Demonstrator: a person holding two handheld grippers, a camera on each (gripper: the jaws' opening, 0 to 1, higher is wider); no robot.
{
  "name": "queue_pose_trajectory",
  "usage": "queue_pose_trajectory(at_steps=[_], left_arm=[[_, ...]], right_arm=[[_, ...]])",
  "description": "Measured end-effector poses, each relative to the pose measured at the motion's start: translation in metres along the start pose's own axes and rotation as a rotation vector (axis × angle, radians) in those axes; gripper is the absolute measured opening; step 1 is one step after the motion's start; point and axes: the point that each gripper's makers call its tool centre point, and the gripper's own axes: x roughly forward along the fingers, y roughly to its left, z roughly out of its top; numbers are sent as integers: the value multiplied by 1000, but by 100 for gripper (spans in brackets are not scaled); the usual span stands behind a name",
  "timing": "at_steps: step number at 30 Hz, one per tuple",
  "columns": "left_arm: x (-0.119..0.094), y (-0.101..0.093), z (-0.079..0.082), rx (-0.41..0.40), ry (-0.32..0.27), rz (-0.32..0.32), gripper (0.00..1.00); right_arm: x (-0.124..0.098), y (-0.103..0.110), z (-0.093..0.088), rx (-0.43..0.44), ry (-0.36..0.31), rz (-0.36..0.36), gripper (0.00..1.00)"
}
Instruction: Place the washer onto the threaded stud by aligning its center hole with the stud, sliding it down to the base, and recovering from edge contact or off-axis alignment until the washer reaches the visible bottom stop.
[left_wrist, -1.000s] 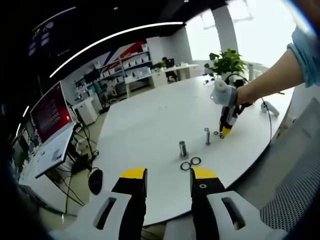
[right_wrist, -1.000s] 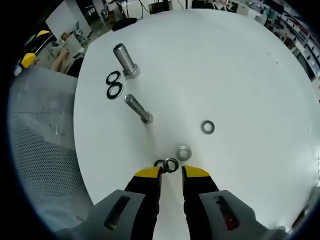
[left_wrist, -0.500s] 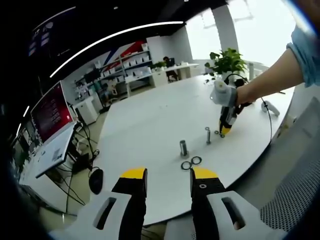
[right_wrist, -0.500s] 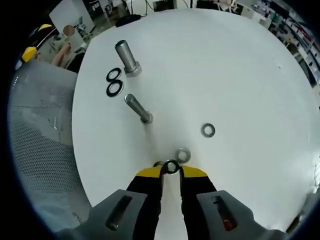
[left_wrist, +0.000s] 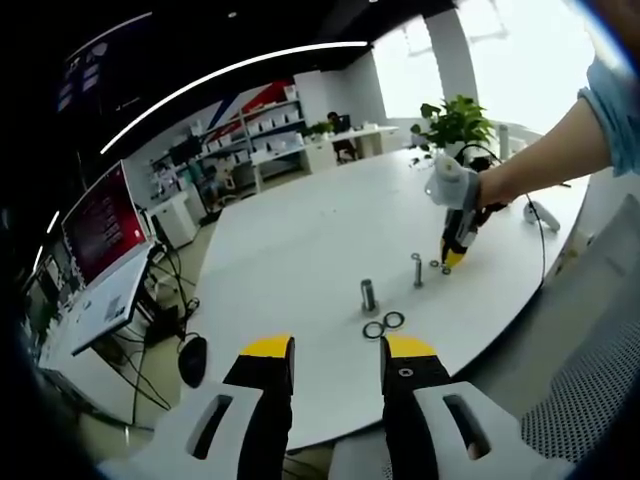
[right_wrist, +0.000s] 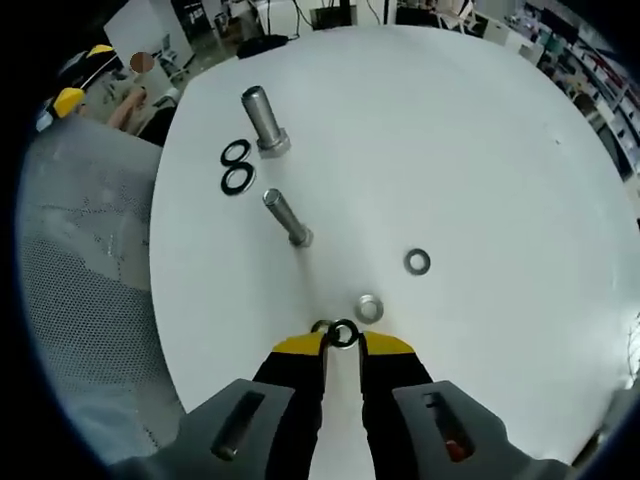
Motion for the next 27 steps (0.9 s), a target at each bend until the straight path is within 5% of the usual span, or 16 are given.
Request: queue_pose_trajectory(at_steps=[15,27], left_arm=[[-2,-2,5,9,-32,-6,32],[-2,-2,5,12,-28,-2,32]], right_arm=[[-22,8,11,-81,-24,-33,14],[-41,16,44,-134,-101,-50,14]])
